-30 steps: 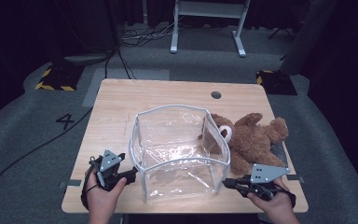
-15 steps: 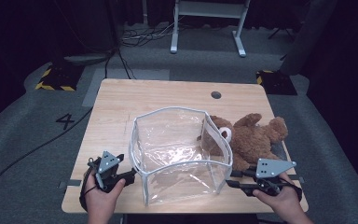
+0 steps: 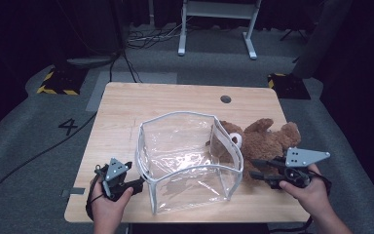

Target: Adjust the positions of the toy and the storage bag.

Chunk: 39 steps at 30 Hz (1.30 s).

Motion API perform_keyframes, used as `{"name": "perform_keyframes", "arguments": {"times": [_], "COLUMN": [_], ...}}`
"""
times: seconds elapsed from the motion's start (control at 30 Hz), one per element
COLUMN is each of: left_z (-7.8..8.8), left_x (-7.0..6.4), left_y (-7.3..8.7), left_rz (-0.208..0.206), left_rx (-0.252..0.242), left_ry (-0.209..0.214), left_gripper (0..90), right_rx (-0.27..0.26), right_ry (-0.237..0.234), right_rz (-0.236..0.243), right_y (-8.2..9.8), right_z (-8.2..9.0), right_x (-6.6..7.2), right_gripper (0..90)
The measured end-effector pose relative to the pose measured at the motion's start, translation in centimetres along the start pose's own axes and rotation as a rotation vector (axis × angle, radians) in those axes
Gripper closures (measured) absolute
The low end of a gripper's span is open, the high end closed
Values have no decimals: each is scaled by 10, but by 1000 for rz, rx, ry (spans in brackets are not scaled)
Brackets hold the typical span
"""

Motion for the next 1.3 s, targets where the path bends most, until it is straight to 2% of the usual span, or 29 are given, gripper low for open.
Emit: {"name": "perform_keyframes", "arguments": {"times": [0.07, 0.2, 0.33, 0.5, 0.57, 0.6, 0.7, 0.8, 0.87, 0.97, 1.13, 1.23, 1.3], "left_z": [0, 1, 0, 0, 0, 0, -1, -2, -3, -3, -2, -3, -3], "left_x": [1, 2, 1, 0, 1, 1, 1, 1, 0, 0, 1, 1, 1], "left_y": [0, 0, 1, 2, 2, 2, 2, 2, 1, 1, 1, 2, 2], "left_rz": [-3, 6, 9, 9, 14, 15, 12, 12, 13, 9, 16, 25, 30], "left_rx": [-3, -9, -8, -5, -4, -2, -2, -1, -3, 1, -7, -10, -11], "left_ry": [-1, -1, 2, 2, 1, 2, 3, 10, 10, 13, 15, 19, 21], "left_gripper": [299, 299, 300, 299, 299, 299, 299, 300, 301, 301, 300, 300, 301], "right_rx": [7, 66, 114, 195, 221, 238, 274, 338, 386, 439, 482, 509, 541], "right_ry": [38, 133, 194, 233, 226, 222, 241, 253, 276, 302, 353, 355, 341], "right_rz": [-6, -1, 6, 12, 15, 14, 66, 144, 206, 249, 221, 204, 210], "right_y": [-2, -1, 1, 6, 8, 8, 8, 5, 2, 1, 4, 2, 1], "right_z": [-1, -7, -17, -32, -40, -44, -53, -60, -66, -74, -85, -89, -91], "right_x": [-10, -33, -55, -78, -83, -85, -87, -87, -86, -89, -95, -96, -99], "right_gripper": [550, 535, 499, 468, 450, 446, 422, 360, 363, 360, 326, 337, 366]}}
Point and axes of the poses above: each handheld gripper's, and its own axes: z roughly backward along the jaws, y roughly out of its underside, x roughly to its left, the point moved 1 cm from there along -z, roughly forward along the jaws, and after that the axes turned 5 degrees about x, right-handed, at the moved point
